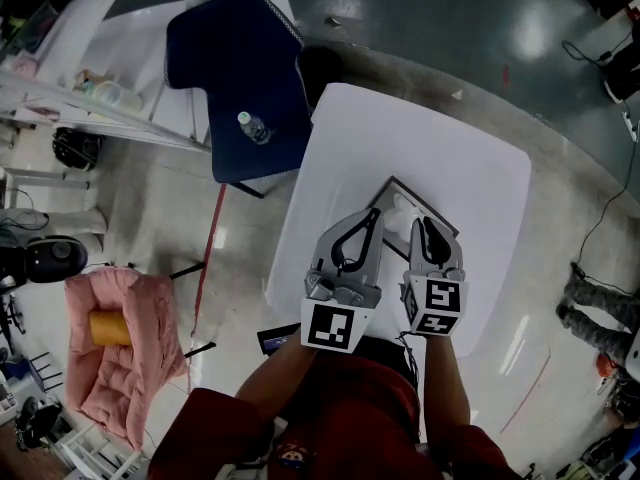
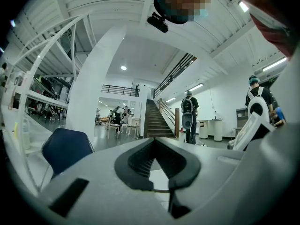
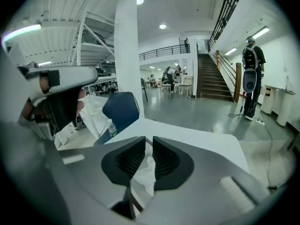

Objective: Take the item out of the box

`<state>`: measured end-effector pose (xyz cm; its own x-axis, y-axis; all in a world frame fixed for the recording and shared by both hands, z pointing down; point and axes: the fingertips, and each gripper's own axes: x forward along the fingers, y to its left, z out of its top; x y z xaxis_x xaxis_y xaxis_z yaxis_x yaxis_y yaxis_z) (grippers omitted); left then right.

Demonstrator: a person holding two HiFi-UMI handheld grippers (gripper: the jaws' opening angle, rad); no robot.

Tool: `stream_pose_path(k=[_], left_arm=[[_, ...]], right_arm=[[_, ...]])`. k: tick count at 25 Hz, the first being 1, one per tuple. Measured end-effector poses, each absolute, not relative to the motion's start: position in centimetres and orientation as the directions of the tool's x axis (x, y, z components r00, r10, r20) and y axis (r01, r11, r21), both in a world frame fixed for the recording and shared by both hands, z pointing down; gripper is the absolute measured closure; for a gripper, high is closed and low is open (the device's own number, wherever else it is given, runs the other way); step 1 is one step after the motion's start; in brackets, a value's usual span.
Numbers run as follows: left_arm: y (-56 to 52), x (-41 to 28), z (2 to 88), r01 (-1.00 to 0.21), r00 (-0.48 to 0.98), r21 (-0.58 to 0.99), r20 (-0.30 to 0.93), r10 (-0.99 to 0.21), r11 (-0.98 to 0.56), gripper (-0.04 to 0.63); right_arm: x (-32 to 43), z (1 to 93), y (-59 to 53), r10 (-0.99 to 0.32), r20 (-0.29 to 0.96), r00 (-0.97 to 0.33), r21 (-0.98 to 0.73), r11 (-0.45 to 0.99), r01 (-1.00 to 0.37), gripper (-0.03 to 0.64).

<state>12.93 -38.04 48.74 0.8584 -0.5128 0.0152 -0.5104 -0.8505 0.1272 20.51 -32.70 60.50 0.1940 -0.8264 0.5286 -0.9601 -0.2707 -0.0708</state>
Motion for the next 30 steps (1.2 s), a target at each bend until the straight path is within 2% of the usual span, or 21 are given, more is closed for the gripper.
stream_pose_path(k=[5,11,18,30], left_arm=[[-36.7,13.0,51.5,-0.448,0.888,0.02,0.129,-0.442,-0.894,0.592],[-36.7,13.0,53.0,-0.456,0.884,0.052,0.146,-0.445,-0.888,0.592],[-37.6,12.8,54.0,-0.475,0.873,0.068,0.157,-0.461,-0.877,0.592],[-38.6,12.2,55.1,-0.48,0.866,0.069,0.197,-0.459,-0.875,0.592]], right_arm=[[20.3,63.9,-33.1,-0.772,0.622,0.134,-0.093,-0.242,-0.966,0.551],[20.3,68.0,-32.9,-0.657,0.751,0.073,-0.094,-0.216,-0.972,0.52],[20.1,70.5,-32.8,-0.546,0.837,0.043,-0.066,-0.178,-0.982,0.506],[20.1,73.8,-33.6,-0.415,0.91,0.003,-0.058,-0.134,-0.989,0.504]])
